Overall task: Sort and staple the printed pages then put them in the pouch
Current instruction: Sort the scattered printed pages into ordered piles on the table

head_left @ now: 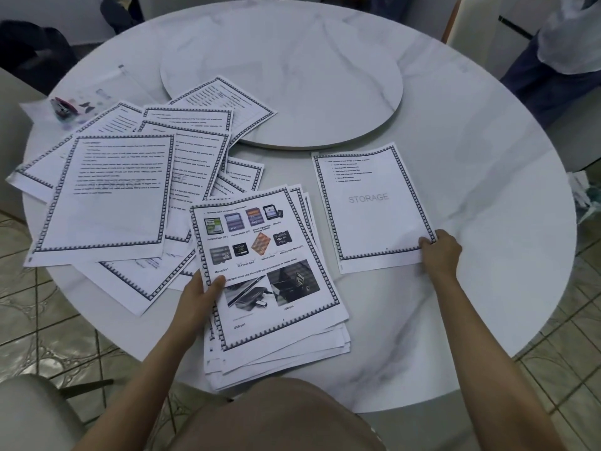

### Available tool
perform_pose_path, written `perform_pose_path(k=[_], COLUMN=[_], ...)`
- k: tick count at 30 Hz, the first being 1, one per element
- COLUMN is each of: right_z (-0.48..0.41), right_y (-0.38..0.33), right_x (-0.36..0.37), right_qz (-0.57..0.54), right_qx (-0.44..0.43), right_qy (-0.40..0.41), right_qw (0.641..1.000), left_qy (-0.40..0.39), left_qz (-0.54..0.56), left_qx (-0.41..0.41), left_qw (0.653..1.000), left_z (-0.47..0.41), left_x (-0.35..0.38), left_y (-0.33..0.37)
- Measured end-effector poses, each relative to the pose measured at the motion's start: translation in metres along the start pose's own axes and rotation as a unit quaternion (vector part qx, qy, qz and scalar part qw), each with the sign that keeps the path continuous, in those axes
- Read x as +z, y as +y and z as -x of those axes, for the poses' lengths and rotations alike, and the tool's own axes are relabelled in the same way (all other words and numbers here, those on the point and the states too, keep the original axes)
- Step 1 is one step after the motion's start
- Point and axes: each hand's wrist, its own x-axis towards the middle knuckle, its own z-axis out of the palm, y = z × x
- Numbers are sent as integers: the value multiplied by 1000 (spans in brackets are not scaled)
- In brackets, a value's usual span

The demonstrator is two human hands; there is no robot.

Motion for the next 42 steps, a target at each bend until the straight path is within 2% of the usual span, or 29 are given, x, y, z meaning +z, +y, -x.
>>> perform_pose_path(k=[11, 19, 24, 28, 33, 42], right_z=[6, 3, 1, 7, 26, 65], right_y=[4, 19, 31, 31, 17, -3], right_x=[-5, -10, -16, -25, -30, -14], right_qz=[-72, -130, -192, -290, -360, -365], right_qx=[15, 66, 113, 129, 103, 67], right_qy=[13, 42, 49, 58, 36, -22], right_qw=[997, 988, 974, 947, 926, 928], left_qy=[7, -10, -13, 3, 21, 77], left_qz=[0, -29, -32, -31, -63, -155], left_qx=[-5, 2, 3, 3, 9, 77], left_qw=[1000, 1000, 999, 1000, 998, 982], left_z=[1, -2, -2, -2, -4, -1], left_x=[0, 13, 20, 21, 21, 18], left_y=[3, 13, 17, 19, 19, 26])
